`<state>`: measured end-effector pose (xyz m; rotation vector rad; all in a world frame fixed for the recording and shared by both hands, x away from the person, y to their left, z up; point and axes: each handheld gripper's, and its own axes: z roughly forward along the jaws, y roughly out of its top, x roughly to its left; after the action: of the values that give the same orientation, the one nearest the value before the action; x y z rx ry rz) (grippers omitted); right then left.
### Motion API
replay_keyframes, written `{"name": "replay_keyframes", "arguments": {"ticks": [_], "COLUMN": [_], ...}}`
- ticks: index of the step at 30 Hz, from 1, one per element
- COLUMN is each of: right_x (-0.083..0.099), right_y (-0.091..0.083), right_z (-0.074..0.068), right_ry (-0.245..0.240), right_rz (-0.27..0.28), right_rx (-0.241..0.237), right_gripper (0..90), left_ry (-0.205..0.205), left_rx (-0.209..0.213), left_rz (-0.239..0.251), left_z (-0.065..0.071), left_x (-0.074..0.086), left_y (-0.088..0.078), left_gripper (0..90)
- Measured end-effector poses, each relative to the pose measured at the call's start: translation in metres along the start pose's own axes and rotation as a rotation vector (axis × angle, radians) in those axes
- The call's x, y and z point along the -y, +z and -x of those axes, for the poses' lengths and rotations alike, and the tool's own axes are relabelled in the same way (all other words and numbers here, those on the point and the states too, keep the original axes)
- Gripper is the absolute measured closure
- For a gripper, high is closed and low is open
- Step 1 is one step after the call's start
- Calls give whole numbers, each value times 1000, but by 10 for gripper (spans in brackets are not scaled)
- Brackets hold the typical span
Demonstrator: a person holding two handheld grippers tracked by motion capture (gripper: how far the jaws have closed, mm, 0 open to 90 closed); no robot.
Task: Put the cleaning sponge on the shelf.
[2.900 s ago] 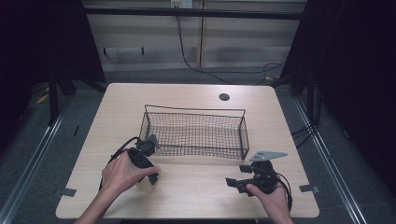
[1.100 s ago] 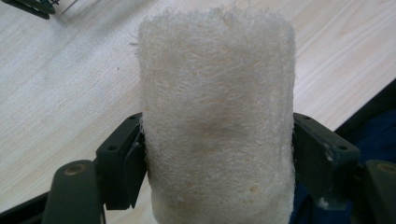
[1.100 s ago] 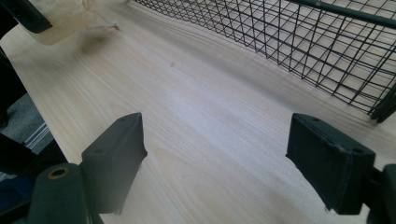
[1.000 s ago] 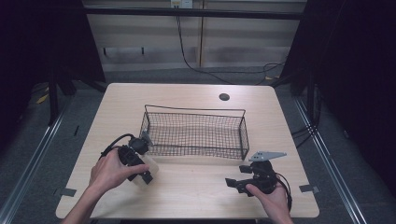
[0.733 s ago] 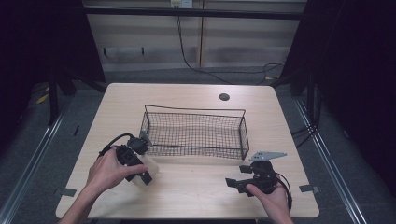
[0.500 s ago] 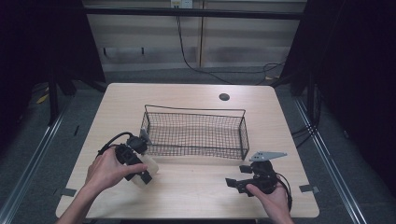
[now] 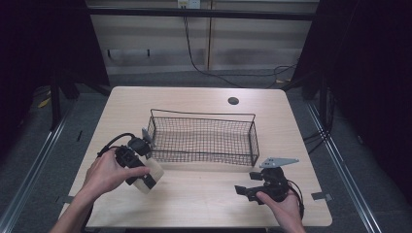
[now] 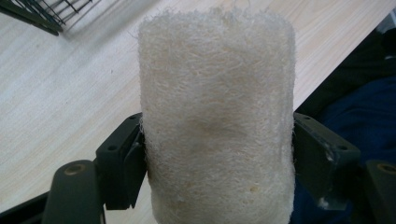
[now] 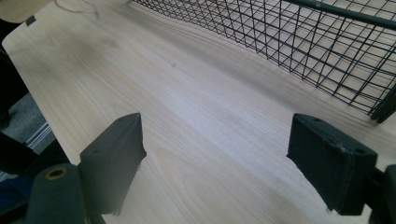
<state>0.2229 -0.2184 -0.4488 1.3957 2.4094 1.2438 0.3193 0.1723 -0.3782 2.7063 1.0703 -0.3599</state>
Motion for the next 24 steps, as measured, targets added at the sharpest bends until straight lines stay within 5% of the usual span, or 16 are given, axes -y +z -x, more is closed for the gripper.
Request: {"name": "replay_keyframes", "arguments": {"ticks": [9,24], "right_x": [0,0], "right_y": [1,1], "right_z": [-1,0], "right_ry": [-3,3], "right_rz": [-5,-6], "right_rx": [-4,0], "right_gripper": [173,166], "left_ry": [16,34], "left_rx": [0,18], "left_rz": [-25,26], "left_z": [4,8], "left_x": [-4,-7], "left_y": [-4,-30], "left_gripper": [262,263]}}
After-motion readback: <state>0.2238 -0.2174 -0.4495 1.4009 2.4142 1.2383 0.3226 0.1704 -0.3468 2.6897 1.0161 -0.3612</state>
